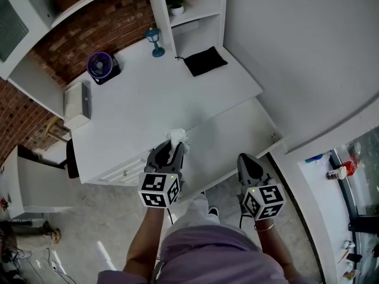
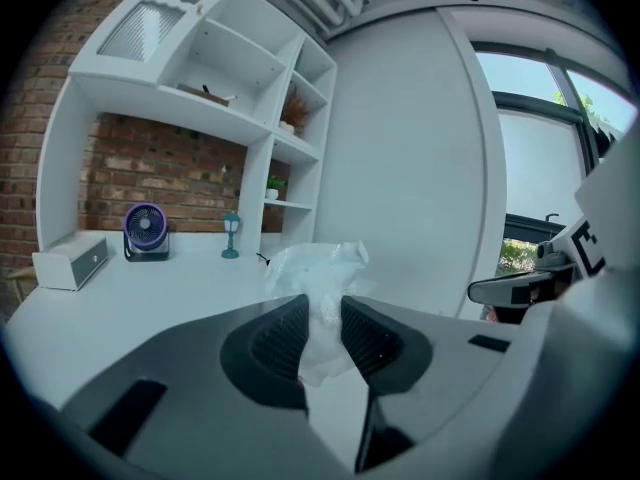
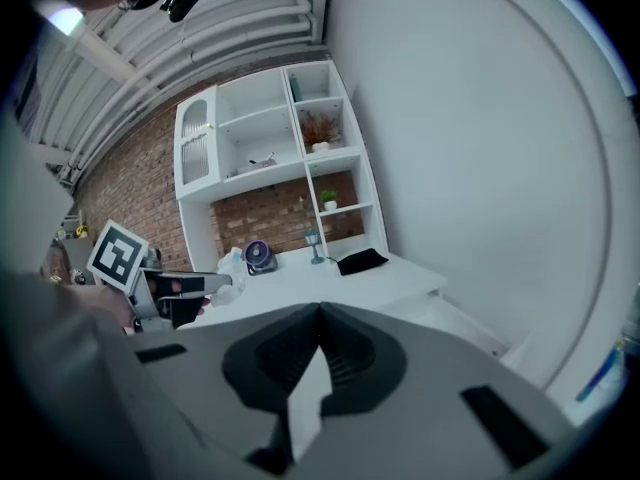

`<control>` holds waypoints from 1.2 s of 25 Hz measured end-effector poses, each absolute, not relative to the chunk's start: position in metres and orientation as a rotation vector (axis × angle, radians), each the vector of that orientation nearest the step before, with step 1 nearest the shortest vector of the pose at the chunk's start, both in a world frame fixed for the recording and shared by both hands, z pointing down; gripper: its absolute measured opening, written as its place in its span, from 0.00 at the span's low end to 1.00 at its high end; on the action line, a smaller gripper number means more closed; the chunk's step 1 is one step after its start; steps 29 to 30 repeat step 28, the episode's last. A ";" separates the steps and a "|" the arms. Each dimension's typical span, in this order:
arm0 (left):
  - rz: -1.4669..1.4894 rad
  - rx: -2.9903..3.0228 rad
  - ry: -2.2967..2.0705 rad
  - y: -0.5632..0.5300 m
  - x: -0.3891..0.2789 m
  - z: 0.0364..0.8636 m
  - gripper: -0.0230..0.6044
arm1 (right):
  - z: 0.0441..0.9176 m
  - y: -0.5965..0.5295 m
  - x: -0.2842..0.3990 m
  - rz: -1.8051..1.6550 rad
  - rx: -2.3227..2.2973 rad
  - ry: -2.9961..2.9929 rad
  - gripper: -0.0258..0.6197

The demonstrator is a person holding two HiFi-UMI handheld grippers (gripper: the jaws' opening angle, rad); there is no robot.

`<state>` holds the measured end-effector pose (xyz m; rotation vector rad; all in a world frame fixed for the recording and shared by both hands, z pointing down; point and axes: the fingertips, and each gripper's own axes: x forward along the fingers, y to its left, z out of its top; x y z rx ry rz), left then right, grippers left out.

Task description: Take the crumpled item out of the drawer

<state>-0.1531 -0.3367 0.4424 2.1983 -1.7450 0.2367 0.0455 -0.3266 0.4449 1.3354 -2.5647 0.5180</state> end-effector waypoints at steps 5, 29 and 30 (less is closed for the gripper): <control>0.209 2.175 -1.767 -0.324 -0.160 0.440 0.20 | 0.441 -0.325 0.041 0.492 1.327 -2.571 0.04; 0.218 2.128 -1.795 -0.306 -0.178 0.444 0.20 | 0.440 -0.322 0.027 0.492 1.285 -2.597 0.04; 0.218 2.128 -1.795 -0.306 -0.178 0.444 0.20 | 0.440 -0.322 0.027 0.492 1.285 -2.597 0.04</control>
